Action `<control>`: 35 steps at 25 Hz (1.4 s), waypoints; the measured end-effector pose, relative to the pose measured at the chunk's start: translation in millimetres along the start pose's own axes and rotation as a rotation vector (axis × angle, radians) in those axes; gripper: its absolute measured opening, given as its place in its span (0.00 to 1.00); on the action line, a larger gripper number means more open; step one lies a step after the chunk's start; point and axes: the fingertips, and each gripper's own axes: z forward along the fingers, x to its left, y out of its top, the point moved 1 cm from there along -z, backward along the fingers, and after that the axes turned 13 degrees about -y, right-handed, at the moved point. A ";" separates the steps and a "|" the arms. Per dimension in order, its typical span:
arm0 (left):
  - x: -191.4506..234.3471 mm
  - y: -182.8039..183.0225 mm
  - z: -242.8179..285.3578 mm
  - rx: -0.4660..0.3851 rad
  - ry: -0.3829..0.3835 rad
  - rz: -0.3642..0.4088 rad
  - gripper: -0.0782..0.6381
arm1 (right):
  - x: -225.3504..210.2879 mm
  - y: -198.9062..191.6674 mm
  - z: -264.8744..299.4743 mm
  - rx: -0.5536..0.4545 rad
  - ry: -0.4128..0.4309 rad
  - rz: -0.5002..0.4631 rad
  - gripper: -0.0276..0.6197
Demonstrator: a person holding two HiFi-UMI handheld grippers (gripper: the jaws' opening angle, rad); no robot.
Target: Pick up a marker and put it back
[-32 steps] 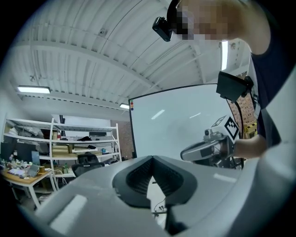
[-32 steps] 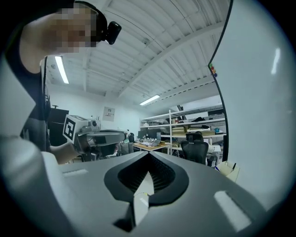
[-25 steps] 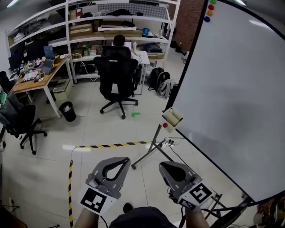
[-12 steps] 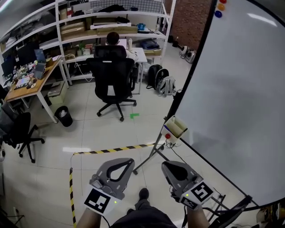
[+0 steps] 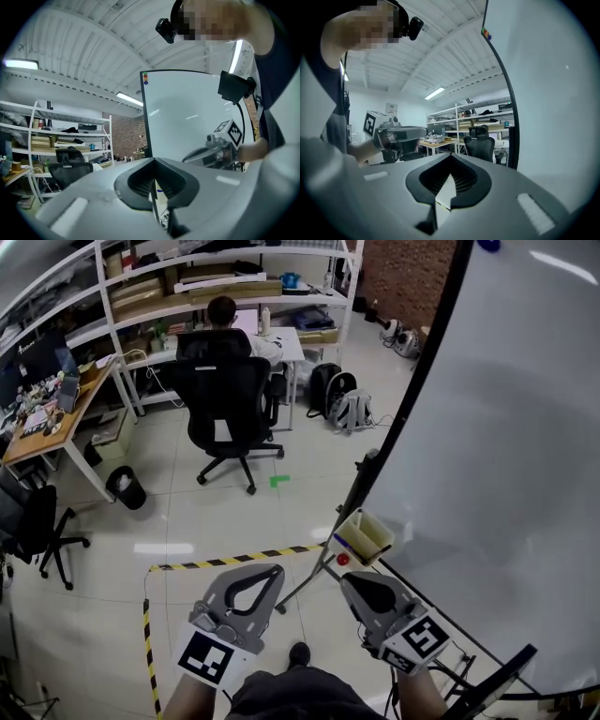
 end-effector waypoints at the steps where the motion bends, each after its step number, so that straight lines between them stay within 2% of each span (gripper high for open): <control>1: 4.7 -1.0 7.1 0.002 -0.002 -0.003 0.11 | -7.9 0.5 4.9 0.004 -0.005 -0.001 0.04; 7: 28.4 -15.0 38.7 0.034 -0.042 -0.013 0.11 | -44.0 -10.1 24.1 0.051 -0.070 -0.001 0.05; 17: 60.3 -42.8 79.2 0.042 -0.150 -0.080 0.11 | -110.0 -12.4 36.8 0.049 -0.302 -0.004 0.07; 19: 65.7 -50.3 83.8 0.048 -0.169 -0.096 0.11 | -122.9 -14.9 33.9 0.057 -0.354 0.001 0.10; 23: 72.6 -64.6 93.3 0.063 -0.203 -0.127 0.11 | -142.0 -30.1 23.9 0.108 -0.426 0.033 0.23; 26: 73.5 -73.1 100.5 0.070 -0.227 -0.139 0.11 | -150.4 -46.8 19.4 0.154 -0.454 0.048 0.27; 35: 70.6 -94.4 107.6 0.109 -0.249 -0.165 0.11 | -148.7 -90.2 26.3 0.211 -0.462 0.093 0.28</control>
